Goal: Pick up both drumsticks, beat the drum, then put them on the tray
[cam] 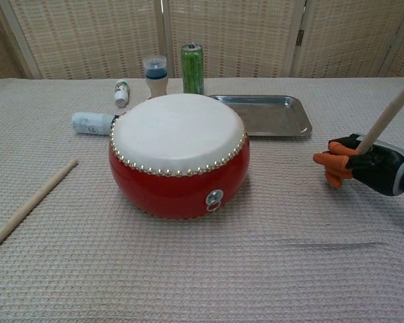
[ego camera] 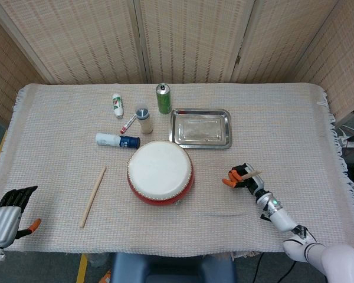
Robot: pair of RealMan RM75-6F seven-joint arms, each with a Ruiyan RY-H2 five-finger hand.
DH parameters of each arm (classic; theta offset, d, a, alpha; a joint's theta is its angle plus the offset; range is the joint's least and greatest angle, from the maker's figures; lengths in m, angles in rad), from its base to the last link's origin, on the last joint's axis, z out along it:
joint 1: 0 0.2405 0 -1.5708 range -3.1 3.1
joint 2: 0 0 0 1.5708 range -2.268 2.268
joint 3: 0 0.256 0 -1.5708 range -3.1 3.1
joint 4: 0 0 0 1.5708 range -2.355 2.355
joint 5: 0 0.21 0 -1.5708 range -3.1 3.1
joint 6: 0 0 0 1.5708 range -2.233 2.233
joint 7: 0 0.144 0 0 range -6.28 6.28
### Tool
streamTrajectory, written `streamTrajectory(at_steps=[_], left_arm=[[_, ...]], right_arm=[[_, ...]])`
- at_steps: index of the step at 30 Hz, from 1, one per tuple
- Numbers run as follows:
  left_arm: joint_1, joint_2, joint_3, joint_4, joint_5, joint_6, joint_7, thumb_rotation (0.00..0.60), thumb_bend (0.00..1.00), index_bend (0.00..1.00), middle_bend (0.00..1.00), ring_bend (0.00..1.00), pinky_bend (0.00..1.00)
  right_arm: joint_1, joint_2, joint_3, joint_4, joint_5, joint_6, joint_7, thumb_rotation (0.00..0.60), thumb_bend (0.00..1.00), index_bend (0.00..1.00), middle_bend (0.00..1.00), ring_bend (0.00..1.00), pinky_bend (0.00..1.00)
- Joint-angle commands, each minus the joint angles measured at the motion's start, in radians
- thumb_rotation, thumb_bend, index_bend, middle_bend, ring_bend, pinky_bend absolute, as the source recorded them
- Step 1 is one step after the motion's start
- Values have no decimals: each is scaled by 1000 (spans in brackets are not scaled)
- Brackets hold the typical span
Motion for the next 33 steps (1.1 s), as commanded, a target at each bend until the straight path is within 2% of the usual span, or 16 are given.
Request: streamTrajectory(at_steps=[1, 4, 6, 8, 11, 14, 19, 21, 23, 27, 33], left_arm=[[-1, -1, 0, 3, -1, -2, -2, 600, 285, 113, 132, 117, 109], [-1, -3, -2, 7, -4, -5, -4, 600, 286, 114, 132, 117, 109], [-2, -4, -3, 11, -6, -6, -6, 600, 286, 114, 132, 117, 109], [-4, -6, -3, 14, -7, -9, -6, 600, 287, 114, 132, 117, 109], [-7, -6, -3, 16, -7, -14, -5, 600, 289, 114, 132, 117, 109], [-9, -5, -5, 18, -7, -15, -5, 600, 287, 114, 132, 117, 109], [-17, -5, -7, 19, 1, -17, -3, 600, 286, 114, 132, 117, 109], [-22, -5, -7, 18, 6, -20, -1, 600, 286, 114, 132, 117, 109], [-29, -4, -8, 18, 15, -22, 0, 600, 287, 114, 132, 117, 109], [-48, -3, -12, 16, 37, -27, -7, 600, 287, 113, 132, 117, 109], [-115, -13, -39, 20, 17, -114, -62, 600, 288, 175, 160, 142, 133]], right_arm=[[5, -7, 6, 7, 1, 8, -1, 600, 131, 1000, 931, 949, 828], [14, -14, 9, 20, -3, 20, -22, 600, 256, 1000, 983, 998, 924], [20, -17, 10, 29, -6, 25, -56, 600, 425, 1000, 1000, 1000, 989], [25, -17, 14, 31, -4, 29, -95, 600, 515, 1000, 1000, 1000, 1000], [32, -11, 18, 31, -8, 41, -212, 600, 582, 1000, 1000, 1000, 1000], [48, 24, 29, -16, -6, 41, -357, 600, 620, 1000, 1000, 1000, 1000], [86, 182, 29, -219, -6, -19, -685, 600, 647, 1000, 1000, 1000, 1000], [108, 281, 31, -347, 11, -79, -827, 600, 647, 1000, 1000, 1000, 1000], [130, 386, 41, -487, 45, -144, -964, 600, 648, 1000, 1000, 1000, 1000], [147, 540, 78, -697, 146, -209, -1184, 600, 647, 1000, 1000, 1000, 1000], [136, 650, 133, -859, 292, -198, -1384, 600, 647, 1000, 1000, 1000, 1000]])
